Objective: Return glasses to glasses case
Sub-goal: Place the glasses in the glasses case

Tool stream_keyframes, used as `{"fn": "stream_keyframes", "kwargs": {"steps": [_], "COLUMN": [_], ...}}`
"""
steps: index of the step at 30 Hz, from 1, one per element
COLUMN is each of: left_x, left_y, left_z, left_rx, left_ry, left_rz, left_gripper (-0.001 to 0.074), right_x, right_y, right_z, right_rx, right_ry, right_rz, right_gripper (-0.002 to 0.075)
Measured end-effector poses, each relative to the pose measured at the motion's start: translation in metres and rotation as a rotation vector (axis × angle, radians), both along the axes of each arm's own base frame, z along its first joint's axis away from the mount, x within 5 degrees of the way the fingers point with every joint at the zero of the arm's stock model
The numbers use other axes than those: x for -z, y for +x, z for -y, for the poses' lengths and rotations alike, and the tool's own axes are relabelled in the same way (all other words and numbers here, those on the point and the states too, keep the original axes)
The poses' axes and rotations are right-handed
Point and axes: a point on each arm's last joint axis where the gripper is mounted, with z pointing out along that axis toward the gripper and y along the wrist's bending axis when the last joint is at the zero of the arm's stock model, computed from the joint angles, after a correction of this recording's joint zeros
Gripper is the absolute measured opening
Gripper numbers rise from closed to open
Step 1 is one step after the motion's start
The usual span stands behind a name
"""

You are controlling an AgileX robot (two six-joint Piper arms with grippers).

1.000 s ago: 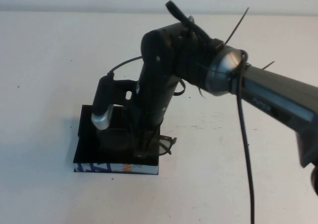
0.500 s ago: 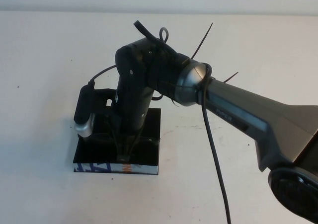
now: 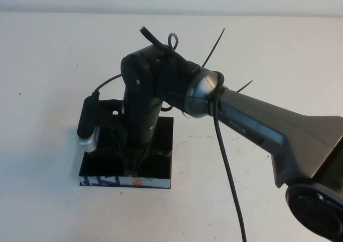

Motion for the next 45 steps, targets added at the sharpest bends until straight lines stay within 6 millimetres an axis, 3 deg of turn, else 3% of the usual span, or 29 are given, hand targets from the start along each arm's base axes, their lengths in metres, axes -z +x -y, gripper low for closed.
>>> {"fn": "stream_keyframes", "kwargs": {"steps": [16,45], "left_x": [0.0,0.0], "left_y": [0.0,0.0], "left_z": [0.0,0.0], "left_rx": [0.0,0.0], "left_ry": [0.0,0.0], "left_rz": [0.0,0.0], "left_gripper": [-0.0003,-0.0003], "right_x": [0.0,0.001], "right_y": [-0.01,-0.01], "right_z": [-0.009,-0.008], "right_rx": [0.039,0.043], "right_ry": [-0.015,-0.024], "right_rz": [-0.002,0.004], "right_gripper": [0.0047,0.0047]}}
